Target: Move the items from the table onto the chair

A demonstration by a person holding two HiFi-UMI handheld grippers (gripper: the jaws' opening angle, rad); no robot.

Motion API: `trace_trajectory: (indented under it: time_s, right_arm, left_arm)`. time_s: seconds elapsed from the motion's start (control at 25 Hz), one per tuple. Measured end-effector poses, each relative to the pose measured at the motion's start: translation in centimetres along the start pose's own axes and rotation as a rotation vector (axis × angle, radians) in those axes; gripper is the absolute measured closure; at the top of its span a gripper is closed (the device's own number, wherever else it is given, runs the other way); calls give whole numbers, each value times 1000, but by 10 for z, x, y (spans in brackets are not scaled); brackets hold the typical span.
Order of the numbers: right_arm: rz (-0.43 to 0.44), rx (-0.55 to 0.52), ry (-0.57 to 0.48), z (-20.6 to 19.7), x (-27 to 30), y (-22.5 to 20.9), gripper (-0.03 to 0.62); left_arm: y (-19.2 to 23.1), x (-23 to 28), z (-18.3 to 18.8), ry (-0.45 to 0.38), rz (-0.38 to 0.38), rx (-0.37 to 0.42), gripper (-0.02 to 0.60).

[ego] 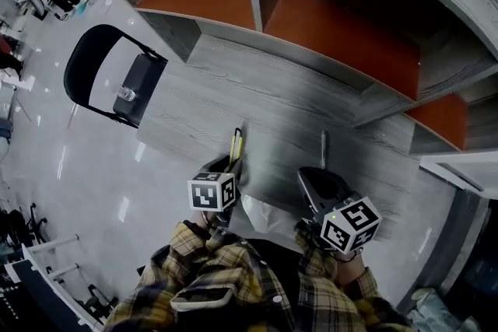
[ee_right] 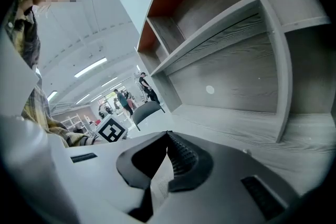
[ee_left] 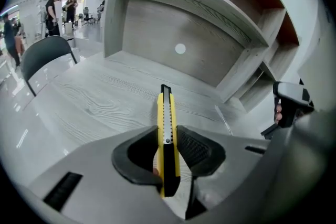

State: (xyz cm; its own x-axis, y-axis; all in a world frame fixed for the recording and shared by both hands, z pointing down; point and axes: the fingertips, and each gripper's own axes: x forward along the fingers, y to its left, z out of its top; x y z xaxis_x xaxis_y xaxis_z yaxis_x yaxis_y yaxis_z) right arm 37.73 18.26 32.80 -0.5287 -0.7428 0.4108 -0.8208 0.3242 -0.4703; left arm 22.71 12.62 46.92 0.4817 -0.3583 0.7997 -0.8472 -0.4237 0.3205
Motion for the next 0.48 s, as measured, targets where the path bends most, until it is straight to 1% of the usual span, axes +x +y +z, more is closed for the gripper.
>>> trace_trajectory:
  time_s: [0.12, 0.32, 0.48]
  right_arm:
    - [32, -33, 37, 3, 25, 13, 577]
    - [61, -93, 88, 10, 81, 41, 577]
    - [61, -97, 110, 8, 139, 85, 576]
  left_arm:
    - [32, -11, 1, -51, 14, -54, 465]
    - [98, -34, 10, -75, 54, -140, 465]
    - [167, -53, 23, -100, 54, -163, 465]
